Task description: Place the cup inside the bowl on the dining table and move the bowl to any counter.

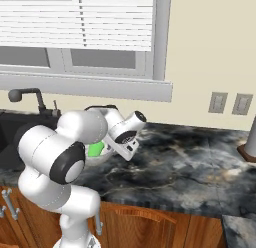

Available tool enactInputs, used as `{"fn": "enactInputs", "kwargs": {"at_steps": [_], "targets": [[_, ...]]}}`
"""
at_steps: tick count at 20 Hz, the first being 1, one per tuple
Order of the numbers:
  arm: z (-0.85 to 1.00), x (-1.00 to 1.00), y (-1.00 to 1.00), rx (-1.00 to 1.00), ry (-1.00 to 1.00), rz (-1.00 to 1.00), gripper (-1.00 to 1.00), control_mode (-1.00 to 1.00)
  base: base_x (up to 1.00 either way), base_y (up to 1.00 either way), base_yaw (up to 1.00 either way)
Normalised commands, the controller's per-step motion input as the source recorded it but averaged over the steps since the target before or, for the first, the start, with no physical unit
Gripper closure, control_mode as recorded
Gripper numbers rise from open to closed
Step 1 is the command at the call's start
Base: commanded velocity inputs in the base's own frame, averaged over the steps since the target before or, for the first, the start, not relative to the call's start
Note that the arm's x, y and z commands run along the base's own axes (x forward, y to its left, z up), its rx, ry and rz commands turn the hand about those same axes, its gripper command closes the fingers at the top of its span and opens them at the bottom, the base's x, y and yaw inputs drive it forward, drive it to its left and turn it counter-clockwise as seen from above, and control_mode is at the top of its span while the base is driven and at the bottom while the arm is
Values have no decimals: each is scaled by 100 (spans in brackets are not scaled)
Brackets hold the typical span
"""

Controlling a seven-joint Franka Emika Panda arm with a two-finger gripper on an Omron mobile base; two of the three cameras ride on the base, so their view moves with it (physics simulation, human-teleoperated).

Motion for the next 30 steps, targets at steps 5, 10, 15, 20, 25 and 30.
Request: {"fn": "enactInputs", "kwargs": {"at_steps": [5,10,15,20,25,30], "targets": [[0,-5,0,0,0,0,-100,-100,0,0,0],[15,-18,0,-2,0,0,-100,-100,0,0,0],[25,-14,0,-5,0,0,-100,-100,0,0,0],[34,-25,0,-5,0,0,-100,-100,0,0,0],[18,-61,0,-5,0,0,-100,-100,0,0,0],[8,-69,0,-4,-1,0,-100,-100,0,0,0]]}}
